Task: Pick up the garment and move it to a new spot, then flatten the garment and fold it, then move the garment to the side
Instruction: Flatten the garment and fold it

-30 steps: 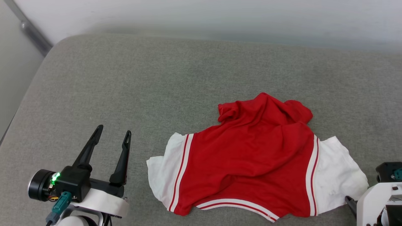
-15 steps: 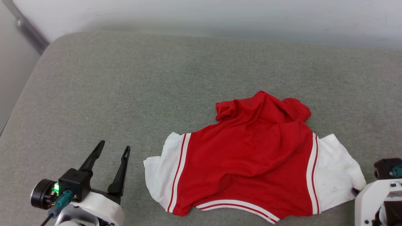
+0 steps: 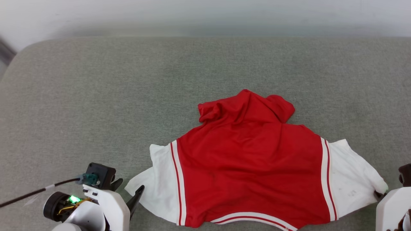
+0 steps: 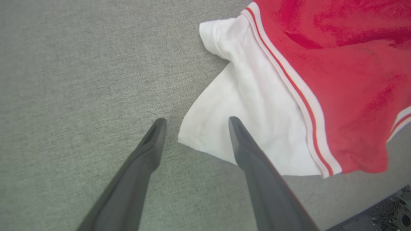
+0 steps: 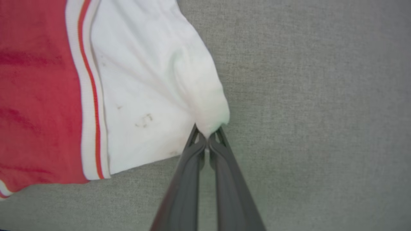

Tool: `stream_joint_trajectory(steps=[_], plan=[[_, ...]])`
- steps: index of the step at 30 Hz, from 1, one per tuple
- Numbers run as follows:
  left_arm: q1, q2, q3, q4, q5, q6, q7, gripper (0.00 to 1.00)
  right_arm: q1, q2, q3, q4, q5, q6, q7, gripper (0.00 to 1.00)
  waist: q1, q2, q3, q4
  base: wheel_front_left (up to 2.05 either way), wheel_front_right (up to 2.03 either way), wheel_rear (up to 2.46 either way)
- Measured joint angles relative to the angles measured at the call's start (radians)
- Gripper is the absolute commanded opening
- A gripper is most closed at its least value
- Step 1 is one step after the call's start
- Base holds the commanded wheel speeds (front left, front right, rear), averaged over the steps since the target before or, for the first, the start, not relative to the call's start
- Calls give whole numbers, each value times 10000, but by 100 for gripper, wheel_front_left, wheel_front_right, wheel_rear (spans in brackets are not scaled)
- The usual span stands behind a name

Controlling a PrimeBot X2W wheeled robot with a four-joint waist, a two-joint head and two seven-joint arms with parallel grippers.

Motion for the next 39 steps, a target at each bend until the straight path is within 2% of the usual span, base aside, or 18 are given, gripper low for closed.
stream_joint_trajectory(steps=[3,8,15,16,17,20,24,27,33,39], plan=[[-80,186,-27,-159,-10,244,681,100,-8,82,159,-69,-27,0,17,0,0,0,133,-157,0,0,0],[-128,280,-61,-90,69,525,1152,100,-109,217,339,-130,-21,0,-42,0,0,0,416,-359,0,0,0],[-585,276,-372,395,105,334,1524,100,-326,207,247,-173,-17,0,-144,0,0,1,911,-416,0,0,0],[-637,253,-416,500,94,272,1561,72,-332,209,253,-173,-19,0,-146,0,0,1,961,-407,0,0,0],[-716,222,-468,575,35,188,1599,0,-332,209,251,-173,-23,0,-148,0,0,0,994,-395,0,0,0],[-860,113,-497,780,-31,92,1465,0,-342,209,236,-186,-25,0,-150,0,0,1,1008,-356,0,0,0],[-734,-387,-203,1005,-491,190,746,0,-419,198,190,-219,-4,0,-305,0,0,0,837,-299,0,0,0],[-540,-359,-63,936,-485,247,391,0,-431,192,173,-222,92,0,-360,0,1,0,575,-261,0,0,0],[-167,25,313,-309,-644,261,182,0,-419,-33,27,-633,472,0,-291,0,0,0,-106,-136,0,0,0],[83,577,1160,-2117,-761,652,25,0,-825,-489,-36,-1549,1421,0,-123,0,-1,0,-869,-72,0,0,0]])
